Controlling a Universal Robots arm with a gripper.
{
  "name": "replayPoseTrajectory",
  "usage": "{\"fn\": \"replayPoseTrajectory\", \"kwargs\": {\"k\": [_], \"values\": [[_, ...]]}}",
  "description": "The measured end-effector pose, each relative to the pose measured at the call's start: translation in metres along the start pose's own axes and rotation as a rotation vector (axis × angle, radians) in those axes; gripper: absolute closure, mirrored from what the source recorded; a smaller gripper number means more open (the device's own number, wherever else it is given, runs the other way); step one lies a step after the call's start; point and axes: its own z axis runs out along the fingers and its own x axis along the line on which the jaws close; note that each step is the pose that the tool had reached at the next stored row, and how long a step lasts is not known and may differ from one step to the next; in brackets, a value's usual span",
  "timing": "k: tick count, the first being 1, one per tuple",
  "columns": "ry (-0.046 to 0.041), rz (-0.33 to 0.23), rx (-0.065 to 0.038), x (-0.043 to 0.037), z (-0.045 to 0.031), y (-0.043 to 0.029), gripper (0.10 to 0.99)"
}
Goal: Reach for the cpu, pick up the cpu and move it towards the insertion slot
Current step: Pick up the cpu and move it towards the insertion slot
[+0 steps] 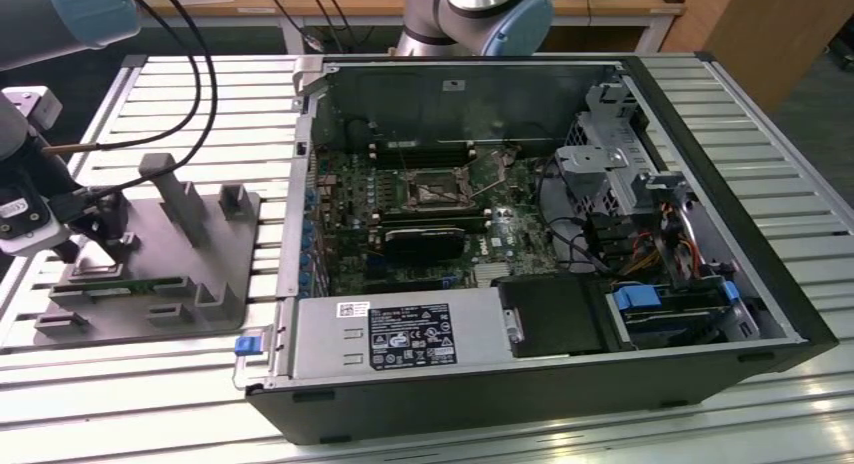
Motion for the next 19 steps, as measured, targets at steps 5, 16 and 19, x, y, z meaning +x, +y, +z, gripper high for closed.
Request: {"fn": "replayPoseTrajectory", "kwargs": {"k": [5, 16, 19], "values": [[-0.0003, 0.0, 0.0, 0.0, 0.0005, 0.0, 0.439], [-0.0021, 0.002, -0.007, 0.0, 0.0065, 0.0023, 0.439], [-0.0039, 0.002, -0.01, 0.0001, 0.0089, 0.0024, 0.439]]}}
